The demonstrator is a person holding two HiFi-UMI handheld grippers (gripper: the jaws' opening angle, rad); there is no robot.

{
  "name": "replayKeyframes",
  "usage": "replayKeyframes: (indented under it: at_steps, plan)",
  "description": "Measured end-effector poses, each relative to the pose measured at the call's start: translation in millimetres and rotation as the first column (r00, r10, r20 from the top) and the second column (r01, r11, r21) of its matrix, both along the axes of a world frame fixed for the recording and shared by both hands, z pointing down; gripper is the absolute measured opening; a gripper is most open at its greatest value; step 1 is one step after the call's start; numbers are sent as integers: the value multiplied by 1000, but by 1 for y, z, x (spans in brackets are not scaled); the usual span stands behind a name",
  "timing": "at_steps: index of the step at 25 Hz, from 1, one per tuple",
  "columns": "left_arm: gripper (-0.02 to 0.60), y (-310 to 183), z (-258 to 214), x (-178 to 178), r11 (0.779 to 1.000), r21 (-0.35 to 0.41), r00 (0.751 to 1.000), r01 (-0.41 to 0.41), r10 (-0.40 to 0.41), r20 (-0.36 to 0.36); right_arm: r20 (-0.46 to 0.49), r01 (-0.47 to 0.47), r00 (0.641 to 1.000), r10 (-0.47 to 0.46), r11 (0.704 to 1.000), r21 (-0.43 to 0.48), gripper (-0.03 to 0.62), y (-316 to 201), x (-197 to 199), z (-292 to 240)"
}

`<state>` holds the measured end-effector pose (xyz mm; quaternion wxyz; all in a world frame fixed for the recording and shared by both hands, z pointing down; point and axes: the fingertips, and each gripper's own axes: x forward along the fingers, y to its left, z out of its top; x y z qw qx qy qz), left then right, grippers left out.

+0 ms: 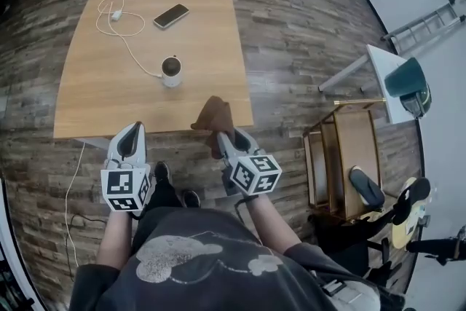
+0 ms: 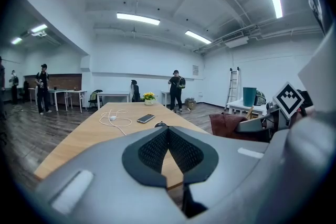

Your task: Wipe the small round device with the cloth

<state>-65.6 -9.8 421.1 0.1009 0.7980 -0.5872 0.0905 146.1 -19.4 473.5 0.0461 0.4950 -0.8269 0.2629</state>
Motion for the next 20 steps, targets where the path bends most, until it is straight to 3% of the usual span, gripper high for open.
replayKeyframes:
  at_steps: [10,20]
  plan:
    - [18,-79,10,-19,994,-24,993,-109,108,-39,-28,-42,999,42,999,4,78,-64,-44,-4]
    - [18,-121,28,-54,979,-54,980,-195,192,-48,-133,34,991,-35,999,-6,78,-112,-130,7]
